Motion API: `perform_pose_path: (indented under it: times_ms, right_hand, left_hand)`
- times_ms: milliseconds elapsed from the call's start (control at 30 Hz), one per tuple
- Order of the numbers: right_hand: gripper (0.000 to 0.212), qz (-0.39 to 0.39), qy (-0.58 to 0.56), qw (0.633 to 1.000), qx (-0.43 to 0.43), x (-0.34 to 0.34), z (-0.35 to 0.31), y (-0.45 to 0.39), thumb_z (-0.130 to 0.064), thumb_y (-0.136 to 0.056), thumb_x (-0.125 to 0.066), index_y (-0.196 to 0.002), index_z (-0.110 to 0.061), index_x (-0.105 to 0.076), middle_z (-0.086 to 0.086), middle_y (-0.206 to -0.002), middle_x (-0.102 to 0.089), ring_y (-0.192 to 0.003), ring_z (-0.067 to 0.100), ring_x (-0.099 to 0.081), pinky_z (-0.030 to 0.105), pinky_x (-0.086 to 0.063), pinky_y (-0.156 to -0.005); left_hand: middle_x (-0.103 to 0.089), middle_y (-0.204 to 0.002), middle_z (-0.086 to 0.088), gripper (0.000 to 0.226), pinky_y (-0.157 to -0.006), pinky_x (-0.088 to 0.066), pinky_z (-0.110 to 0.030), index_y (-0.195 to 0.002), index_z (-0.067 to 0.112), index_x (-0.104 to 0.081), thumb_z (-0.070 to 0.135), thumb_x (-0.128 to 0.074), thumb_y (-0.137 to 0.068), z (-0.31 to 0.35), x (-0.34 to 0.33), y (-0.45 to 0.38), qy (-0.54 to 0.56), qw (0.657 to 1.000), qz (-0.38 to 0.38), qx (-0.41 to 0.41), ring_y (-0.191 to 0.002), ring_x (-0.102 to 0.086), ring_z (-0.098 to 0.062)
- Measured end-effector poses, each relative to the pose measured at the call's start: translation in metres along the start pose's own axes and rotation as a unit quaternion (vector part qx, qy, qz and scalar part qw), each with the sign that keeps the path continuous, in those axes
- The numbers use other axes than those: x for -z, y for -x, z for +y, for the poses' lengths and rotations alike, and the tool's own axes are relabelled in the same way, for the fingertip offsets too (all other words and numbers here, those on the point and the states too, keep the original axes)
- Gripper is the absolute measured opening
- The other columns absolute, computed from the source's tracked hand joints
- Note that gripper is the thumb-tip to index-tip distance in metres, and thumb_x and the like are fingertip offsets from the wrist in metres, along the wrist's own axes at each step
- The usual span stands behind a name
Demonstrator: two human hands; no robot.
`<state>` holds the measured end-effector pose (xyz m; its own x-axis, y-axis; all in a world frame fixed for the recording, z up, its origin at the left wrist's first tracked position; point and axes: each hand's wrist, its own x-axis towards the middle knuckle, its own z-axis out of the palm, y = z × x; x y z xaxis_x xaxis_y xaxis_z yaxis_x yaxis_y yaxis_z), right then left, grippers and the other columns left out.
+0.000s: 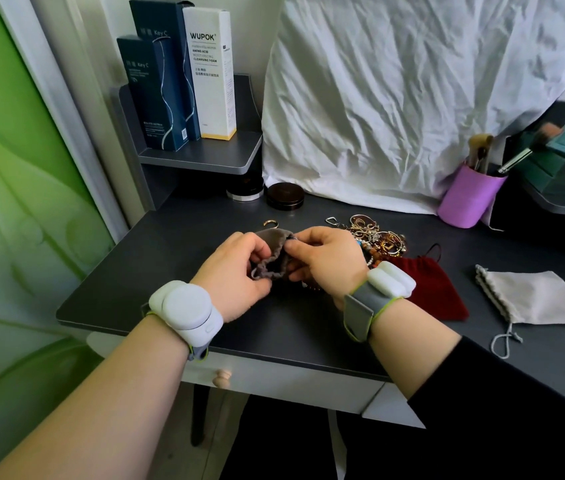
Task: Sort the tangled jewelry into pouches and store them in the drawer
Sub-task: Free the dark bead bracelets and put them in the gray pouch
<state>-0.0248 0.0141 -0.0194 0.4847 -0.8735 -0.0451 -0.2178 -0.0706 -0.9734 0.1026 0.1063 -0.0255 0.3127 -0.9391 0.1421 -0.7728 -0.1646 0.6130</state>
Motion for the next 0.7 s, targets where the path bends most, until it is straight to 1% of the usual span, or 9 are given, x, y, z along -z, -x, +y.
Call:
perform_pose_path:
  times_ms: [33, 133, 300, 367, 433, 533, 600, 667, 700]
  right_hand:
    - [0.015, -0.005, -0.014, 1.000, -0.004, 0.001, -0.002, -0.001, -0.009, -0.085, -0.064, -0.072, -0.015, -0.064, 0.012, -0.066, -0.066, -0.058, 0.026, -0.064, 0.040, -0.057, -0.062]
    - [0.015, -0.018, -0.037, 0.999, -0.023, 0.007, -0.005, -0.002, -0.008, -0.084, -0.067, -0.071, -0.013, -0.062, 0.009, -0.061, -0.065, -0.051, 0.019, -0.062, 0.029, -0.055, -0.050]
    - [0.012, 0.001, -0.014, 1.000, -0.027, 0.015, -0.004, 0.001, -0.012, -0.081, -0.071, -0.071, -0.013, -0.065, 0.007, -0.058, -0.062, -0.046, 0.018, -0.054, 0.023, -0.048, -0.041]
    - [0.009, 0.003, 0.014, 1.000, -0.011, 0.017, -0.001, 0.002, -0.014, -0.081, -0.072, -0.072, -0.014, -0.067, 0.005, -0.060, -0.060, -0.042, 0.011, -0.051, 0.019, -0.043, -0.038]
    - [0.010, 0.000, 0.053, 0.999, 0.002, 0.020, 0.002, 0.003, -0.019, -0.080, -0.073, -0.071, -0.018, -0.068, -0.001, -0.054, -0.059, -0.036, 0.004, -0.047, 0.016, -0.039, -0.037]
    - [0.013, -0.007, 0.118, 0.993, 0.013, 0.027, 0.007, 0.002, -0.028, -0.077, -0.075, -0.067, -0.022, -0.070, -0.013, -0.042, -0.056, -0.035, -0.001, -0.044, 0.015, -0.036, -0.043]
    - [0.013, 0.001, 0.126, 0.992, 0.023, 0.032, 0.010, 0.001, -0.030, -0.075, -0.076, -0.066, -0.022, -0.071, -0.013, -0.047, -0.060, -0.042, -0.002, -0.050, 0.021, -0.044, -0.051]
    - [0.013, 0.016, 0.109, 0.994, 0.024, 0.037, 0.011, -0.001, -0.029, -0.074, -0.077, -0.065, -0.020, -0.072, -0.007, -0.059, -0.067, -0.056, 0.007, -0.059, 0.033, -0.054, -0.065]
    - [0.013, 0.023, 0.102, 0.994, 0.024, 0.039, 0.011, -0.001, -0.029, -0.074, -0.077, -0.064, -0.021, -0.072, -0.004, -0.061, -0.068, -0.058, 0.010, -0.060, 0.036, -0.054, -0.069]
  left_hand:
    - [-0.050, -0.099, 0.006, 0.026, -0.069, -0.032, -0.019, -0.100, 0.026, -0.056, 0.017, -0.069, -0.079, 0.000, 0.001, -0.001, -0.008, 1.000, 0.016, 0.003, -0.087, -0.050, -0.014]
    - [-0.057, -0.096, 0.005, 0.014, -0.074, -0.034, -0.023, -0.097, 0.025, -0.064, 0.019, -0.066, -0.084, -0.003, 0.007, -0.003, 0.013, 0.998, 0.055, 0.017, -0.086, -0.052, -0.015]
    - [-0.054, -0.072, 0.017, 0.009, -0.065, -0.035, -0.025, -0.095, 0.026, -0.066, 0.023, -0.065, -0.086, -0.010, 0.015, -0.004, 0.031, 0.995, 0.087, 0.030, -0.073, -0.053, -0.013]
    - [-0.056, -0.071, 0.014, 0.009, -0.064, -0.037, -0.026, -0.095, 0.024, -0.068, 0.025, -0.066, -0.086, -0.013, 0.016, -0.004, 0.027, 0.995, 0.091, 0.036, -0.071, -0.054, -0.014]
    - [-0.063, -0.079, 0.006, 0.012, -0.069, -0.042, -0.029, -0.095, 0.022, -0.071, 0.028, -0.067, -0.085, -0.014, 0.018, -0.003, 0.013, 0.995, 0.088, 0.041, -0.077, -0.058, -0.019]
    - [-0.067, -0.086, 0.000, 0.017, -0.076, -0.046, -0.033, -0.093, 0.020, -0.075, 0.032, -0.068, -0.084, -0.017, 0.024, -0.001, -0.005, 0.995, 0.087, 0.042, -0.083, -0.060, -0.021]
    - [-0.066, -0.081, 0.002, 0.015, -0.070, -0.043, -0.029, -0.090, 0.022, -0.077, 0.033, -0.069, -0.083, -0.019, 0.029, 0.000, 0.000, 0.995, 0.087, 0.043, -0.079, -0.059, -0.018]
    - [-0.065, -0.071, 0.006, 0.012, -0.062, -0.039, -0.023, -0.082, 0.025, -0.077, 0.034, -0.069, -0.083, -0.022, 0.034, 0.001, 0.019, 0.994, 0.091, 0.050, -0.069, -0.058, -0.011]
    - [-0.065, -0.066, 0.007, 0.011, -0.060, -0.038, -0.020, -0.078, 0.026, -0.076, 0.034, -0.069, -0.083, -0.024, 0.037, 0.002, 0.029, 0.993, 0.097, 0.056, -0.064, -0.057, -0.008]
